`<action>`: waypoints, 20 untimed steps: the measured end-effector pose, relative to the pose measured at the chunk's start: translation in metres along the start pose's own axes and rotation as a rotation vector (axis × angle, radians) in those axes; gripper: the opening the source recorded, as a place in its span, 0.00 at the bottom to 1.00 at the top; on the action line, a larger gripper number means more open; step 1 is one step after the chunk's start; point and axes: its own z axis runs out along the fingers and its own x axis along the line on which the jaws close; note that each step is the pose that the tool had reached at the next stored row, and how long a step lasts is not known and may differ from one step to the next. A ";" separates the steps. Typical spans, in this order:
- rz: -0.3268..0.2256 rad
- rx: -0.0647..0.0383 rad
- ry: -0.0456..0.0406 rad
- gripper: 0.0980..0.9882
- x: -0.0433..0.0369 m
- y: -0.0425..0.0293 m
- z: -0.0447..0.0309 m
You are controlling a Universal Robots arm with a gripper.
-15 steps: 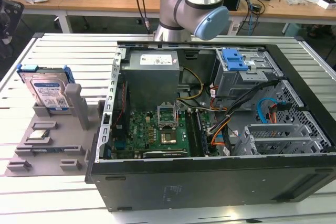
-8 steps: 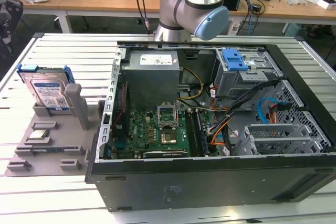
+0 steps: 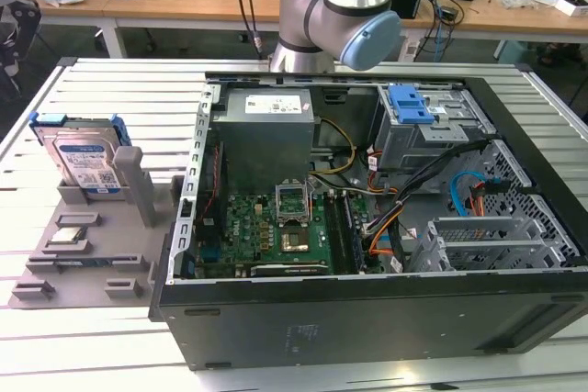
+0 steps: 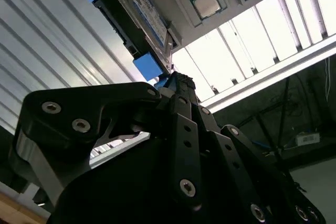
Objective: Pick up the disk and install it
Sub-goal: 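Pick up the disk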
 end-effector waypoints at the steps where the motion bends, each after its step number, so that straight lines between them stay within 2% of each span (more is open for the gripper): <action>1: -0.011 0.000 0.0005 0.01 0.0000 0.0000 0.0000; 8: -0.112 -0.003 0.0051 0.01 0.0000 0.0000 0.0000; 16: -0.269 -0.006 0.0121 0.01 0.0000 0.0000 0.0000; 20: -0.314 -0.007 0.0142 0.01 0.0000 0.0000 0.0000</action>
